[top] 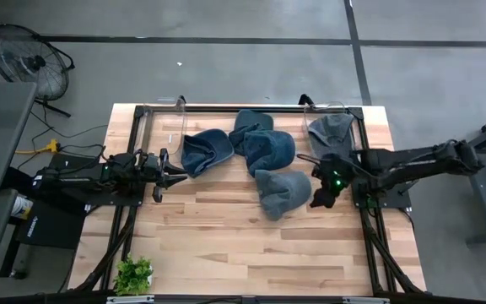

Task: Pick & Place hat
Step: Put the gray cap into the right transparent bin

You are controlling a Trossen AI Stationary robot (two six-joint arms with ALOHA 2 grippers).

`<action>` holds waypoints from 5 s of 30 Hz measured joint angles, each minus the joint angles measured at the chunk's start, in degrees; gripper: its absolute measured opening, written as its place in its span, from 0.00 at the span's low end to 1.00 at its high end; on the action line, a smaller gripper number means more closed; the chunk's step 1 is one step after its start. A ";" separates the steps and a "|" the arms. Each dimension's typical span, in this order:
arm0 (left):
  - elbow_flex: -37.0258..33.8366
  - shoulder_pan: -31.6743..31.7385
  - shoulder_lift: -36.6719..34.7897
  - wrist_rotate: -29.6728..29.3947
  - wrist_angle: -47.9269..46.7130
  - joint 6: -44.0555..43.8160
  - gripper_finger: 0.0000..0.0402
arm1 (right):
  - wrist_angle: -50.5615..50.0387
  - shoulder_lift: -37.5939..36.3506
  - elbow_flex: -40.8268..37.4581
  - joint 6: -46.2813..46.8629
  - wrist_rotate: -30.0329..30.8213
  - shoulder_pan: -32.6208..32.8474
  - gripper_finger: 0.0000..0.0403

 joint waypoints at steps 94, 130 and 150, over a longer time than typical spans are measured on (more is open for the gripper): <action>0.02 0.00 -0.02 0.00 -0.02 0.02 0.22 | 36.65 13.78 -7.71 9.74 18.60 -2.32 0.13; 0.01 0.00 -0.02 0.00 -0.02 0.01 0.22 | 62.04 2.27 -2.62 -18.69 38.90 4.32 0.00; 0.00 0.00 -0.01 0.00 -0.02 0.00 0.22 | 3.95 2.41 27.25 -54.50 92.30 6.13 0.00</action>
